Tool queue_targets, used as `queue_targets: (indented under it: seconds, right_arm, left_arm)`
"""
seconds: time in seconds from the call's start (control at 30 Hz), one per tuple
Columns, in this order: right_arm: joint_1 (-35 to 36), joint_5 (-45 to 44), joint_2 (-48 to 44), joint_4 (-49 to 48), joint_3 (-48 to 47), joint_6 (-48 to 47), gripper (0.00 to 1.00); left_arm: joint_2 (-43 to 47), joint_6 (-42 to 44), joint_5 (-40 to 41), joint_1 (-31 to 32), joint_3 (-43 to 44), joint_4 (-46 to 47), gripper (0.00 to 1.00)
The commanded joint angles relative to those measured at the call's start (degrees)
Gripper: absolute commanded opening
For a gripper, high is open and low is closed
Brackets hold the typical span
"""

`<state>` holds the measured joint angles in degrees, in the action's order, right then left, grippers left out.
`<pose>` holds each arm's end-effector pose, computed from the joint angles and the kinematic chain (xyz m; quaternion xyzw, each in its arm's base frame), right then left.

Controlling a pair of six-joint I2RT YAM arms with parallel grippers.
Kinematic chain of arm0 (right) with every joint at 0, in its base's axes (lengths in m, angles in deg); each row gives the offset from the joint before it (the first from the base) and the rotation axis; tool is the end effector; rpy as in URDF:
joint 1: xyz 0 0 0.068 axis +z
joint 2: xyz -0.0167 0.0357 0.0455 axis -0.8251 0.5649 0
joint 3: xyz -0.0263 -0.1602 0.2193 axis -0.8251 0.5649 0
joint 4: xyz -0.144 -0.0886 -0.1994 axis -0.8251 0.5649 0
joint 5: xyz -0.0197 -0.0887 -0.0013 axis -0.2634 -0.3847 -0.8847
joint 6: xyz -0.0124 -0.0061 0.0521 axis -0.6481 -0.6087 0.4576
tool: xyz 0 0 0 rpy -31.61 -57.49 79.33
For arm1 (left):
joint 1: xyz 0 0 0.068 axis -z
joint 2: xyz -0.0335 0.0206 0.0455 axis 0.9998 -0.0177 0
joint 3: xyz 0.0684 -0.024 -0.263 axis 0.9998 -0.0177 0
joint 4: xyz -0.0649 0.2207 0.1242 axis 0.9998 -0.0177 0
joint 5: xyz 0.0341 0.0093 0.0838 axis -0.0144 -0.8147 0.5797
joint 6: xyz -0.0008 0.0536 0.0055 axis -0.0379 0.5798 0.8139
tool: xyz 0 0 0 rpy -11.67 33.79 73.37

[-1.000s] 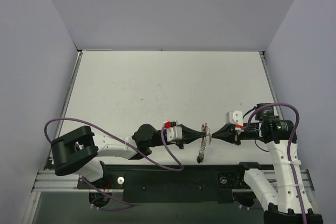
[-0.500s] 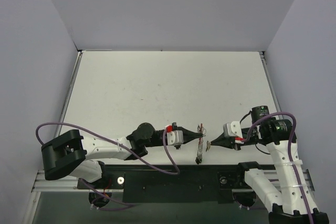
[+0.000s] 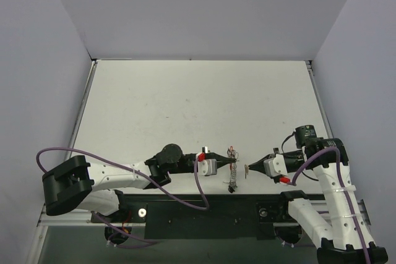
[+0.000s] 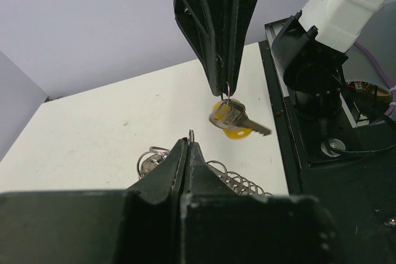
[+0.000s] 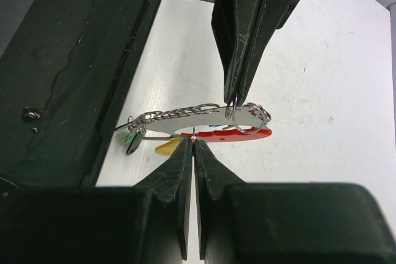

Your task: Put the keys on the keyring

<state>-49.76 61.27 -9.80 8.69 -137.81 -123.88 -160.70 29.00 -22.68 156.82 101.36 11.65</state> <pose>0.1016 0.0445 0.3111 -0.7334 0.3227 0.2339 0.5507 0.0944 -0.2640 0.2567 0.5330 0.3995 -0.4250 0.6129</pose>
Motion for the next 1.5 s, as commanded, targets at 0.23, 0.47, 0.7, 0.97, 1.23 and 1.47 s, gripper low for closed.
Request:
queue_targets:
  seconds: [0.23, 0.47, 0.7, 0.97, 1.23, 1.47]
  right_arm:
    - [-0.9, 1.0, 1.4, 0.5, 0.2, 9.3, 0.00]
    - [-0.9, 1.7, 1.5, -5.0, 0.3, 20.9, 0.00]
    - [-0.3, 0.2, 1.9, -10.7, -2.5, 30.2, 0.00]
    - [-0.5, 2.1, 0.9, -11.8, -2.7, 33.4, 0.00]
    - [-0.4, 3.8, 0.8, -12.6, -2.5, 34.7, 0.00]
    - [-0.4, 4.0, 0.6, -14.8, -2.0, 37.4, 0.00]
  left_arm:
    - [-0.4, -0.6, -0.5, 0.5, 2.9, 7.3, 0.00]
    - [-1.9, -5.4, 0.6, 0.6, 1.3, 14.6, 0.00]
    - [-5.7, -11.7, 1.4, 0.6, -0.4, 25.1, 0.00]
    - [-7.0, -14.4, 3.1, 0.5, -1.4, 28.8, 0.00]
    - [-7.7, -18.7, 4.2, 0.0, -2.2, 33.1, 0.00]
    - [-9.2, -20.5, 4.3, -0.2, -2.3, 35.9, 0.00]
